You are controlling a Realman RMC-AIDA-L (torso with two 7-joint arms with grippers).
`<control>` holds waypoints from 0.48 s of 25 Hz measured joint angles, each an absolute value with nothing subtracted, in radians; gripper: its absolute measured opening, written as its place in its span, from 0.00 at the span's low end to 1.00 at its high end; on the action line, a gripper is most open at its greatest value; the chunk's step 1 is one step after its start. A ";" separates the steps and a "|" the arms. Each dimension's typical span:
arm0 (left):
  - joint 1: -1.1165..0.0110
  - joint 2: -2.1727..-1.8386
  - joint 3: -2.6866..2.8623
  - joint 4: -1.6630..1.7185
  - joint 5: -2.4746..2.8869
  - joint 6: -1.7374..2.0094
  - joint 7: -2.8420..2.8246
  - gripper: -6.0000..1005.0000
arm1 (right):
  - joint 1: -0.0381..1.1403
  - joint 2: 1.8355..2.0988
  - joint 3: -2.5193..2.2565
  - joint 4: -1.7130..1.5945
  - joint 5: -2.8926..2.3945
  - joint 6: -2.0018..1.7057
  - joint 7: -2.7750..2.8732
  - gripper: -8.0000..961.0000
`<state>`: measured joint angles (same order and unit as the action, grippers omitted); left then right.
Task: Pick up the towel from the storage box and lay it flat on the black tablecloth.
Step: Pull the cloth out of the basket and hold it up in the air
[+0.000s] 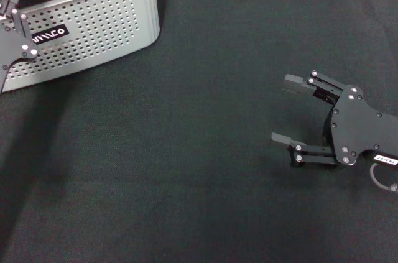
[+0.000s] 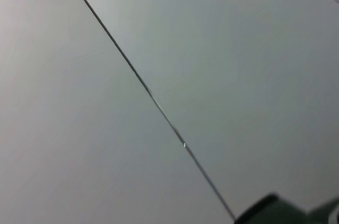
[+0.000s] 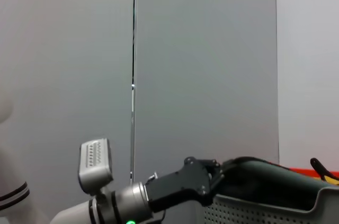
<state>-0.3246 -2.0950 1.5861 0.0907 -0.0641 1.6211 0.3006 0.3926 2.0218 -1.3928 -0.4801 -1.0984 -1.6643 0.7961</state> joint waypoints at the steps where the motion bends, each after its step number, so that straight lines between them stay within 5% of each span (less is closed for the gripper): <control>1: -0.320 -2.095 1.590 0.091 -0.058 1.653 0.254 0.02 | 0.393 2.022 -1.393 -0.480 -1.098 -1.665 0.796 0.93; 6: -0.292 -2.082 1.593 0.095 0.024 1.802 -0.007 0.02 | 0.391 2.022 -1.392 -0.479 -1.098 -1.665 0.796 0.93; 12: -0.252 -2.028 1.594 0.164 0.177 1.913 -0.350 0.02 | 0.390 2.022 -1.392 -0.479 -1.098 -1.662 0.796 0.93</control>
